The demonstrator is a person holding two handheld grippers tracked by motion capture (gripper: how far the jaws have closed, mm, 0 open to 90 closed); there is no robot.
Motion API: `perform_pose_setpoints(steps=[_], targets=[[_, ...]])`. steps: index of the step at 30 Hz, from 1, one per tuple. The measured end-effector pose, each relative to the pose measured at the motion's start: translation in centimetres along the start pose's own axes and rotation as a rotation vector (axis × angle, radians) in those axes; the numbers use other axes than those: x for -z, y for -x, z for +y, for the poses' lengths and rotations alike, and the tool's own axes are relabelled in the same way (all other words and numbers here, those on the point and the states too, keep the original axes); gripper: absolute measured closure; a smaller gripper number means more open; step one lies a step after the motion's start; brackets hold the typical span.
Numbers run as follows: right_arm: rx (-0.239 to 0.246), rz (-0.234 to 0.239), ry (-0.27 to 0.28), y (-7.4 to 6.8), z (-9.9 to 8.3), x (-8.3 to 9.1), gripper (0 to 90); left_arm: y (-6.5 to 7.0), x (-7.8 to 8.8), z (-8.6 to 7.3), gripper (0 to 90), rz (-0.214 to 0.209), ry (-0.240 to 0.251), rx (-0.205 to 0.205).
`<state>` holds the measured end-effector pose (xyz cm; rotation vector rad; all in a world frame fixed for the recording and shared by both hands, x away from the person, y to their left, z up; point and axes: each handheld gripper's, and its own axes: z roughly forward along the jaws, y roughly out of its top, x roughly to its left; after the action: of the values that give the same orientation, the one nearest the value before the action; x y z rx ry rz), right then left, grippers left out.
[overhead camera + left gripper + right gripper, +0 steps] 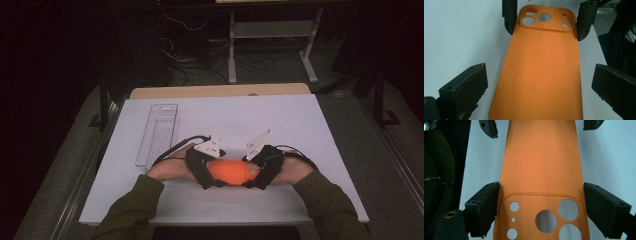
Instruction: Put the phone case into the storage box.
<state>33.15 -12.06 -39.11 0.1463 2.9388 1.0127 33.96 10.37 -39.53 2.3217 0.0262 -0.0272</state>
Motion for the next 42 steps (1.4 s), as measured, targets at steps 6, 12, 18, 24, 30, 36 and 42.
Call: perform_pose_setpoints(steps=[6, 12, 18, 24, 30, 36, 42], targets=[[0.007, 0.015, 0.012, -0.1, 0.3, -0.1, 15.2, 0.0, -0.5, -0.1, 0.0, 0.005, -0.045, -0.007], [0.015, 0.017, 0.016, -0.2, 0.5, -0.2, 15.2, 0.1, -0.7, -0.1, 0.0, -0.005, -0.062, -0.008], [-0.011, 0.029, 0.002, -0.5, 0.7, -0.2, 15.2, 0.2, -1.1, -0.2, 0.0, -0.017, -0.086, -0.018], [-0.010, 0.033, -0.003, -0.6, 0.8, -0.4, 15.2, 0.3, -1.2, -0.2, 0.0, -0.018, -0.095, -0.019], [-0.005, 0.025, 0.003, -0.6, 0.8, -0.3, 15.1, 0.3, -1.3, -0.1, 1.7, -0.018, -0.097, -0.018], [0.000, 0.027, 0.005, -0.6, 0.9, -0.3, 15.2, 0.4, -1.3, -0.1, 9.4, -0.022, -0.107, -0.023], [-0.001, 0.025, 0.005, -0.6, 0.9, -0.3, 15.2, 0.3, -1.3, -0.1, 11.8, -0.026, -0.109, -0.024]])
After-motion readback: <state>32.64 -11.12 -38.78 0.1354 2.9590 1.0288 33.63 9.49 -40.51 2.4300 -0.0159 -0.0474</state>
